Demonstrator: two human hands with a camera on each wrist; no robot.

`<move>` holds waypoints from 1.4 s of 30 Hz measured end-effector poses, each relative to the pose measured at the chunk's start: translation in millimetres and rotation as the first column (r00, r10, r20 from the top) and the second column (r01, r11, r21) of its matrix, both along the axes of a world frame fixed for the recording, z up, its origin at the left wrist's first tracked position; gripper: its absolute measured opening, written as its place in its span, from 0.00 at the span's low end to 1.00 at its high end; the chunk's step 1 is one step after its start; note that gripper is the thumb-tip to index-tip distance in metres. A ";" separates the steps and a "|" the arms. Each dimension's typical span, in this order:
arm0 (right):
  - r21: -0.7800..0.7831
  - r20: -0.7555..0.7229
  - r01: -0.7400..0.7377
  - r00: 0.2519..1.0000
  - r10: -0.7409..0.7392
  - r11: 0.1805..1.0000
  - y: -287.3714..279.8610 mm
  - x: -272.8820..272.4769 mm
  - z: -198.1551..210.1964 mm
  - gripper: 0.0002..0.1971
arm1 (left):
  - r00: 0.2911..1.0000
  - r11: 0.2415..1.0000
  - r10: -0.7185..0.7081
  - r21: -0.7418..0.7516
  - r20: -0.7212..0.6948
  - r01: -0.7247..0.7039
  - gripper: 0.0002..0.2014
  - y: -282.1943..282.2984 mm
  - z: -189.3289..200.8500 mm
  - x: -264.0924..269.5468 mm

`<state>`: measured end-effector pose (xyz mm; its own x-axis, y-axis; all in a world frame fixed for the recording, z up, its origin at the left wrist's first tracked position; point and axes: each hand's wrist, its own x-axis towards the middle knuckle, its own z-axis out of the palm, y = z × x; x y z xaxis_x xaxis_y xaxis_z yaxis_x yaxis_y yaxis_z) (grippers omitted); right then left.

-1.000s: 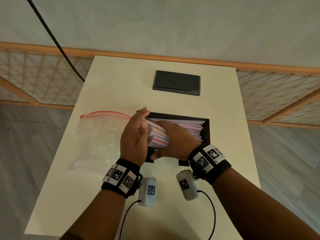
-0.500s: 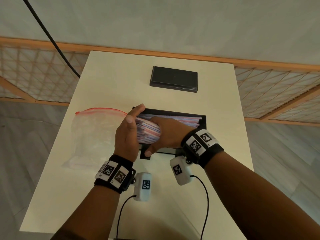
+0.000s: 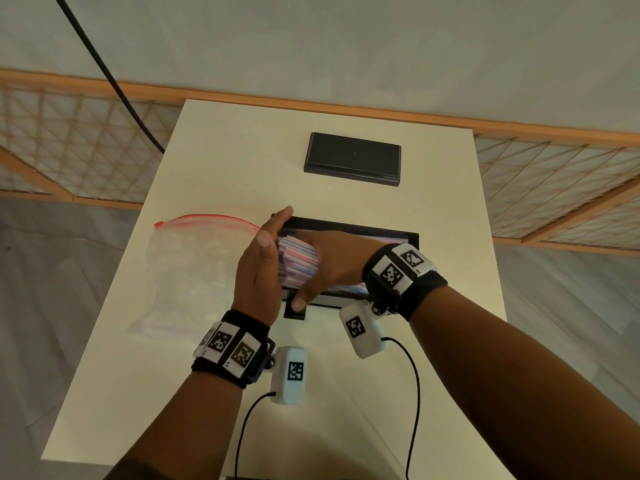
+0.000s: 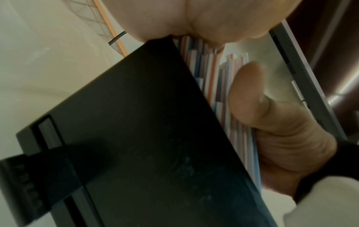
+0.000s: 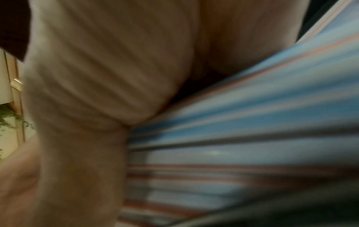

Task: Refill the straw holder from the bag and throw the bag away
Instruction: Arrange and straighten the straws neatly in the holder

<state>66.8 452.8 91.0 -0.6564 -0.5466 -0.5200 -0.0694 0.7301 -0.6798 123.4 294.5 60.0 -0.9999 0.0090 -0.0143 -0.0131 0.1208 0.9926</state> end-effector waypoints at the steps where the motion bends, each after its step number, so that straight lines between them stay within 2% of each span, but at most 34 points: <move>1: 0.013 0.003 -0.002 1.000 0.002 1.000 -1.1 -0.4 -0.1 0.47 | 1.000 1.000 -0.004 -0.004 0.005 0.004 0.48 -0.6 -1.6 -0.5; 8: 0.052 -0.064 -0.012 0.998 0.015 0.999 0.0 -4.2 8.3 0.39 | 1.000 1.000 -0.006 0.005 0.006 0.006 0.48 -3.5 -5.3 -0.3; 12: 0.044 -0.026 0.009 1.000 -0.008 0.999 -3.5 0.3 4.2 0.40 | 1.000 0.998 0.006 -0.064 -0.026 -0.008 0.49 -3.5 -6.7 0.9; 16: 0.072 -0.088 -0.013 0.996 0.019 0.997 -4.0 0.1 9.7 0.41 | 0.997 0.999 -0.023 -0.039 -0.079 0.020 0.33 -5.5 -11.1 -0.4; 17: 0.084 -0.109 -0.021 0.994 0.030 0.996 -4.2 0.5 11.7 0.42 | 0.996 0.999 -0.022 -0.037 -0.085 0.019 0.34 -5.9 -12.0 -0.5; 21: 0.163 -0.186 -0.021 0.981 0.052 0.986 -10.7 5.1 14.4 0.45 | 0.993 0.997 -0.014 -0.073 -0.114 0.005 0.46 -6.7 -11.1 0.4; 26: 0.273 -0.324 0.017 0.943 0.075 0.962 -16.5 9.0 16.9 0.50 | 0.996 0.999 -0.014 -0.047 -0.086 0.010 0.47 -6.4 -14.5 -1.0; 35: 0.056 -0.221 0.012 0.975 0.001 0.998 -11.5 11.1 4.6 0.50 | 0.991 0.995 0.055 -0.076 -0.119 -0.064 0.47 -1.5 -9.9 6.1; 38: 0.027 -0.188 0.020 0.982 -0.015 0.999 -8.2 10.6 0.4 0.47 | 0.980 0.987 0.129 -0.080 -0.153 -0.143 0.42 1.9 -11.7 12.7; 42: 0.034 -0.181 0.011 0.983 -0.005 0.999 -5.5 8.8 1.0 0.43 | 0.977 0.979 0.184 -0.067 -0.107 -0.191 0.41 7.2 -12.1 20.4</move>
<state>75.7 447.3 92.0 -0.7460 -0.5246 -0.4103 -0.1831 0.7538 -0.6311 143.9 301.7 48.0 -0.9801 -0.1760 0.0919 0.0556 0.2008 0.9781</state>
